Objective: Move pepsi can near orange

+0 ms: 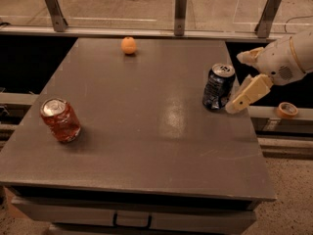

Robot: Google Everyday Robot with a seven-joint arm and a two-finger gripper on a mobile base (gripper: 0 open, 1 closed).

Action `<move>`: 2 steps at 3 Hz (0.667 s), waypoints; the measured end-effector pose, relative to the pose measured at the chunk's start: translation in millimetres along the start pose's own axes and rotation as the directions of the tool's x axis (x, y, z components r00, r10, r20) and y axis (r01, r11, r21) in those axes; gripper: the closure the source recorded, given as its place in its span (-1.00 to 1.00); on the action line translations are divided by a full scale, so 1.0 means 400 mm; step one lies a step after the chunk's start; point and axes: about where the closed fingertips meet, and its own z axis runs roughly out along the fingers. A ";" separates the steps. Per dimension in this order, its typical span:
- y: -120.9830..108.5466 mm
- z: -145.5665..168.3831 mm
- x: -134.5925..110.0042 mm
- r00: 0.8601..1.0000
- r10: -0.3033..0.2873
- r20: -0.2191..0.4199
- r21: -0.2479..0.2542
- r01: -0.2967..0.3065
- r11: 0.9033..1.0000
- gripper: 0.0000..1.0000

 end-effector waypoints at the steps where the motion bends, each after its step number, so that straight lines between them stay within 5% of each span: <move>1: -0.002 0.061 0.012 0.991 0.075 0.114 -0.054 -0.069 0.996 -1.00; 2: 0.007 0.109 0.001 0.971 0.122 0.204 -0.109 -0.102 0.989 -0.65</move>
Offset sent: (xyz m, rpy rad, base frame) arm 0.0180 0.0405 -0.0409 0.3875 0.0783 0.0310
